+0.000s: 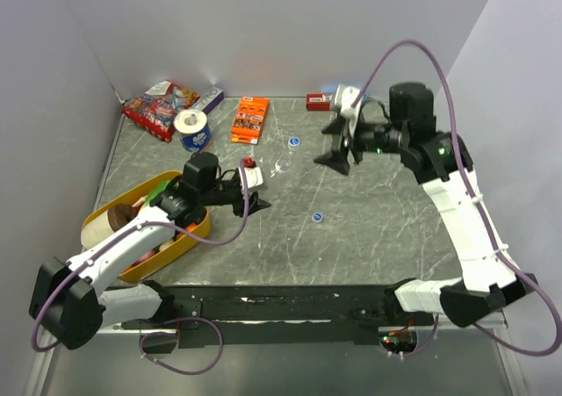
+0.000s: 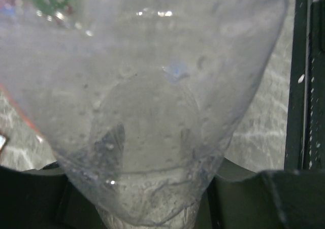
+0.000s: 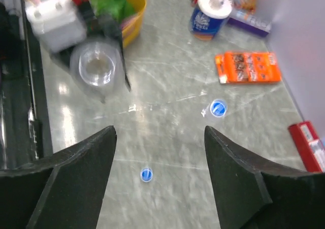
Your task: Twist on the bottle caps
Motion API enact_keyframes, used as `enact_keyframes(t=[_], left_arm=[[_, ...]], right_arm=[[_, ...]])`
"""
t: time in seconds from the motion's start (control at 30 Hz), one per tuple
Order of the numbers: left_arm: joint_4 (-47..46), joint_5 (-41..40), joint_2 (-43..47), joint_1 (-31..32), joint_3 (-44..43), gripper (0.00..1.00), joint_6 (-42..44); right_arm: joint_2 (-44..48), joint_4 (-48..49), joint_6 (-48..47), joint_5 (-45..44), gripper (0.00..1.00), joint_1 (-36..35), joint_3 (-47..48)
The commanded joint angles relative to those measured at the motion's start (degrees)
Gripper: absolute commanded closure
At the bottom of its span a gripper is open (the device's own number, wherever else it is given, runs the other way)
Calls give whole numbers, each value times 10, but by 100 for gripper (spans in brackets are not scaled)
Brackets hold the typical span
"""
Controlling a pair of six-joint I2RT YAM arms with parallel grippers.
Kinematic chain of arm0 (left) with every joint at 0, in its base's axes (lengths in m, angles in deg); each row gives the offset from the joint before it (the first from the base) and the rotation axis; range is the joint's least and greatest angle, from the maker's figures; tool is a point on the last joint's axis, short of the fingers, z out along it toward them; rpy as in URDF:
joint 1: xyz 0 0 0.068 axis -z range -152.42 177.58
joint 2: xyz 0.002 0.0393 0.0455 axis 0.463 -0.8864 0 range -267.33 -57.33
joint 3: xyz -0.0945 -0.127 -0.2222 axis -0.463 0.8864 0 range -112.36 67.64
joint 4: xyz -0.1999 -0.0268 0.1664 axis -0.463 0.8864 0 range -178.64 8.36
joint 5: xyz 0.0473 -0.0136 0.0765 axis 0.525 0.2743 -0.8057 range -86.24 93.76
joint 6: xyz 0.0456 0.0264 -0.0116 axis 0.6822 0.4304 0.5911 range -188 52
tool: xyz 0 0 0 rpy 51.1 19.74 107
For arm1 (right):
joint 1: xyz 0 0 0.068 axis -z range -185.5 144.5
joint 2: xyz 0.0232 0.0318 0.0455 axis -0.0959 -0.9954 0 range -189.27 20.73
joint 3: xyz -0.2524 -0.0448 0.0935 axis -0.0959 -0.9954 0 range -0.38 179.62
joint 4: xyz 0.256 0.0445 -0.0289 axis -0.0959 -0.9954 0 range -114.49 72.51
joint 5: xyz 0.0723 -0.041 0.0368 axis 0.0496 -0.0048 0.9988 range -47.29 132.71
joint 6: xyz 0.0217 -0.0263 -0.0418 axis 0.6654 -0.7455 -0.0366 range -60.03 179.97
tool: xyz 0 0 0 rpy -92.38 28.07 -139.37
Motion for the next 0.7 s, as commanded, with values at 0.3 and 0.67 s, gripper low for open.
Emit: enact_keyframes(t=[0.3, 0.67], left_arm=[[55, -52, 96, -4, 85, 99, 1], [55, -51, 102, -15, 89, 87, -4]], right_arm=[[-5, -12, -535, -64, 42, -18, -367], [-175, -11, -668, -131, 38, -37, -326]])
